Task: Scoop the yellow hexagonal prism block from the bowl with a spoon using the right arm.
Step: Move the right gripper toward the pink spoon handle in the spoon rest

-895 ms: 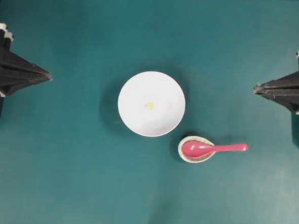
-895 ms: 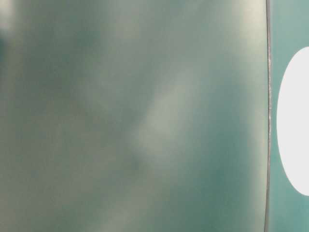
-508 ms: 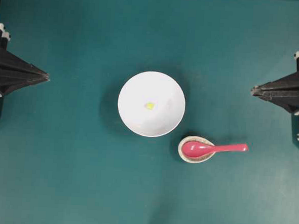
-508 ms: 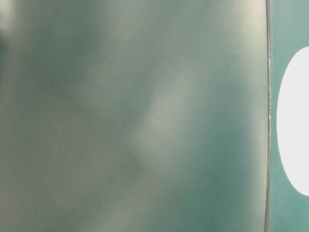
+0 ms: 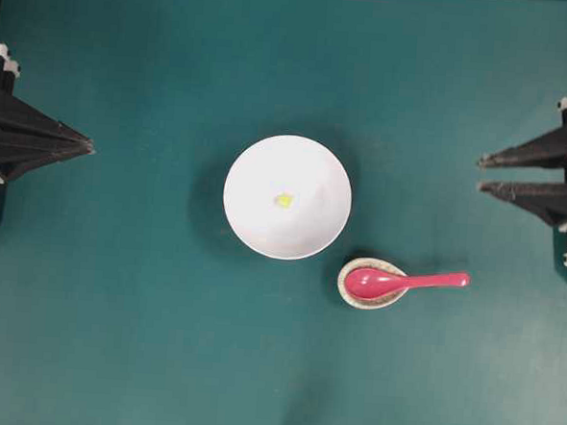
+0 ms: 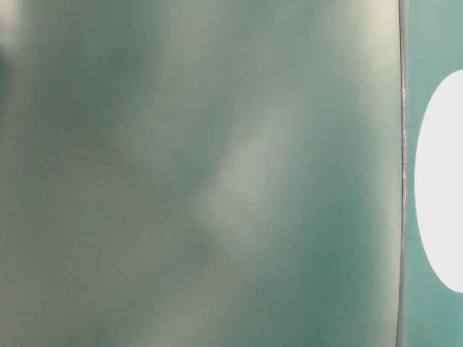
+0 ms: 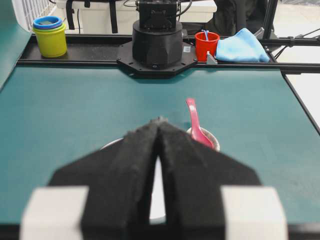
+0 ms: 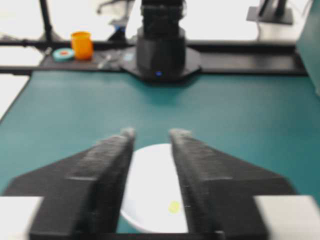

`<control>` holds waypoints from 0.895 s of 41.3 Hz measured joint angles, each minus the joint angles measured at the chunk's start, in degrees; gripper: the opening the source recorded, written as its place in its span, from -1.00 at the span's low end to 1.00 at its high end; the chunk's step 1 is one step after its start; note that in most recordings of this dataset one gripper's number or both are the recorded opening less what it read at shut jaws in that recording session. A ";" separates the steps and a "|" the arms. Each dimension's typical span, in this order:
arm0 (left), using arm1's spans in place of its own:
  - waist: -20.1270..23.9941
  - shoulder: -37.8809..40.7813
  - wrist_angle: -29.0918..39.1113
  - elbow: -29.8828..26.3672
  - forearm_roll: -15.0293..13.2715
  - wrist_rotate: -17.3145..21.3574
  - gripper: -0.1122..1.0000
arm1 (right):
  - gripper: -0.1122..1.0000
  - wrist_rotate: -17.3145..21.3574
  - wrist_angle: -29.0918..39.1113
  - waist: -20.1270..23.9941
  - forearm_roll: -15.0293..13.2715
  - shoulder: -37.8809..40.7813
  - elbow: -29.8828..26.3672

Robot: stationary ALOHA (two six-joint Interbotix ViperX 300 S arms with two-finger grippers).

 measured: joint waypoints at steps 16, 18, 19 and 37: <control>0.00 0.09 0.00 0.00 0.00 0.09 -0.80 | 0.23 0.35 0.00 0.09 0.26 2.20 0.00; 0.00 0.18 0.00 0.00 0.00 0.00 -0.80 | 0.23 0.35 0.00 0.09 0.44 2.90 0.09; 0.00 0.18 0.00 0.00 0.00 0.09 -0.80 | 0.23 0.35 -0.09 0.09 0.62 3.34 0.26; 0.00 0.18 0.00 0.00 0.00 0.18 -0.80 | 0.23 0.44 -13.18 3.87 3.87 14.94 7.29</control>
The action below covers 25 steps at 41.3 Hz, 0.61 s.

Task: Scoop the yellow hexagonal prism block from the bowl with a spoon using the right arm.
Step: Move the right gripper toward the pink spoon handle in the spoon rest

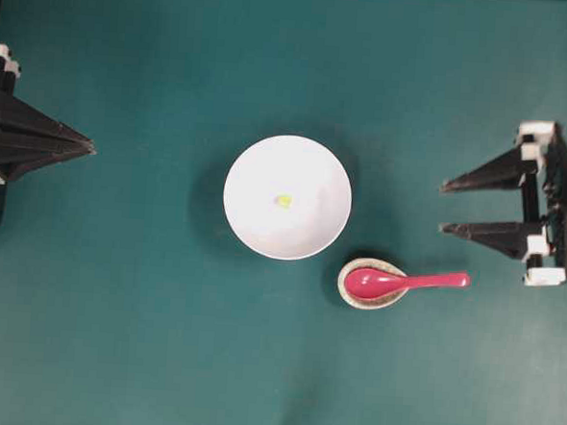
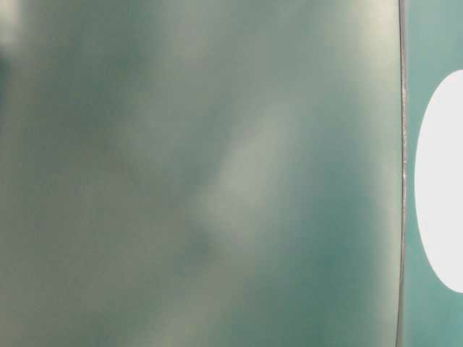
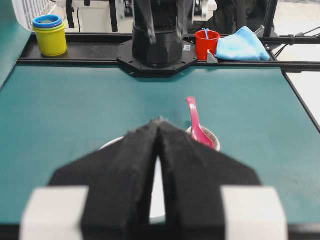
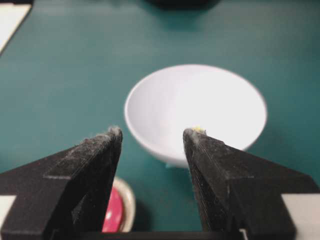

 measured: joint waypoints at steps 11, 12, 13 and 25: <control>0.00 0.09 0.44 0.00 0.18 -0.09 -0.80 | 0.23 1.58 -14.33 5.80 4.66 10.46 4.39; 0.00 0.09 0.53 0.00 0.26 0.00 -0.80 | 0.23 1.93 -15.91 6.33 5.10 11.87 4.66; 0.00 0.09 0.62 -0.09 0.18 0.00 -0.80 | 0.23 2.20 -17.23 6.86 5.45 13.01 4.92; 0.00 0.00 1.41 0.00 0.26 0.00 -0.80 | 0.23 5.19 -34.63 11.95 7.12 29.44 5.80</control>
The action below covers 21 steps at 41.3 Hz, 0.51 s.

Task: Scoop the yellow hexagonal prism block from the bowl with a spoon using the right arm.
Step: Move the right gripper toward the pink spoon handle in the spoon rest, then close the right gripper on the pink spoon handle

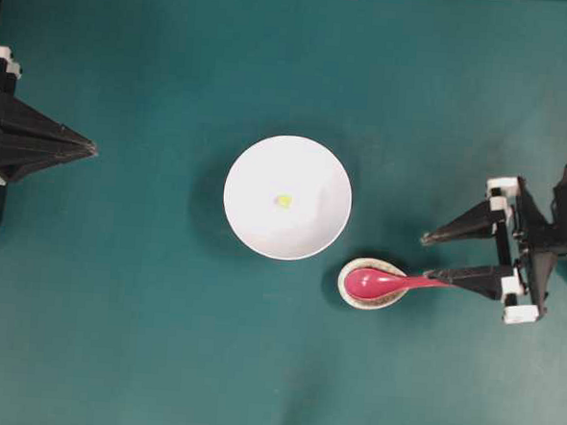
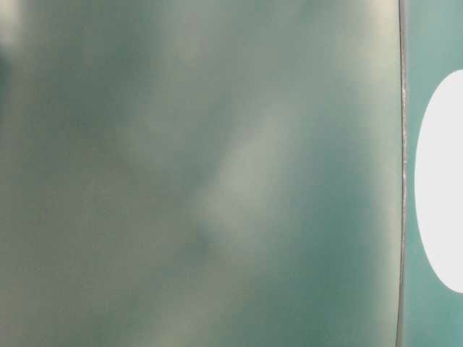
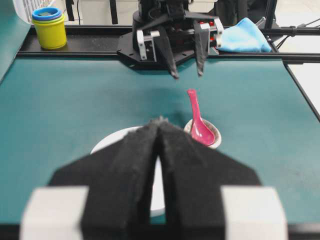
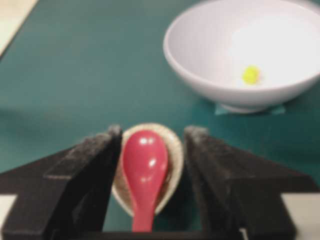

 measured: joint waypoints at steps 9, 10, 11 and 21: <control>0.00 0.09 0.09 0.00 0.00 0.00 -0.80 | 0.23 1.23 -10.72 2.64 2.55 10.99 -0.09; 0.00 0.09 0.18 0.00 0.00 0.00 -0.80 | 0.23 1.41 -11.51 2.90 2.72 12.04 -0.09; 0.00 0.09 0.26 0.00 0.00 0.00 -0.80 | 0.23 1.49 -12.13 3.08 2.99 13.01 -0.09; 0.00 0.09 0.44 0.00 0.00 0.00 -0.80 | 0.23 3.25 -16.96 5.89 3.87 22.06 -2.20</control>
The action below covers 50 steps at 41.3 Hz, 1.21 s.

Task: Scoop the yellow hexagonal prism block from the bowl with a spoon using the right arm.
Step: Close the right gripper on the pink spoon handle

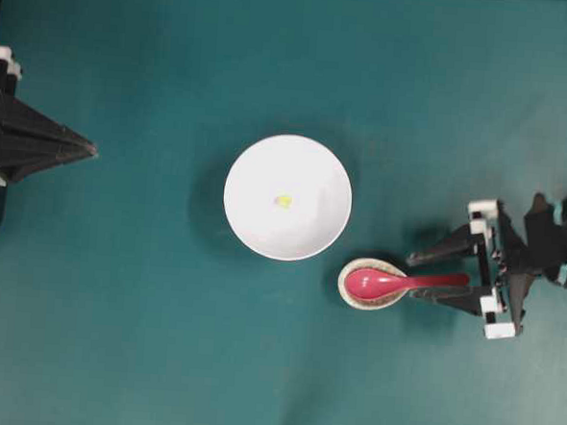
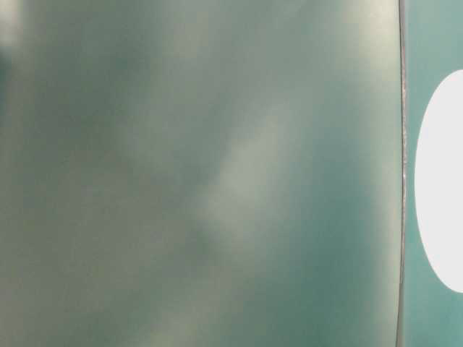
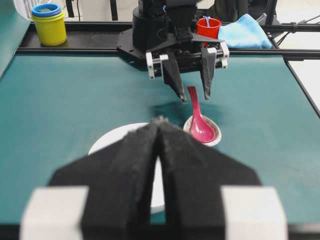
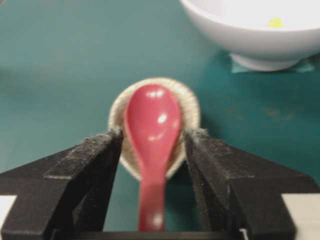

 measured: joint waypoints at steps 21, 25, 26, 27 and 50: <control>0.00 0.00 0.00 0.00 0.00 -0.18 -0.80 | 0.23 0.18 4.13 1.14 0.70 2.20 0.00; 0.00 0.00 0.09 0.00 0.00 -0.18 -0.80 | 0.23 0.18 4.66 1.05 0.70 2.20 0.00; 0.00 0.00 0.09 0.00 0.00 -0.18 -0.80 | 0.23 0.18 4.75 1.14 0.79 2.20 0.09; 0.00 0.09 0.00 0.00 0.00 -0.18 -0.80 | 0.23 0.18 4.75 1.14 0.88 2.29 0.09; 0.00 0.09 0.09 0.00 0.00 -0.26 -0.80 | 0.23 0.26 5.80 2.90 4.57 2.20 -0.18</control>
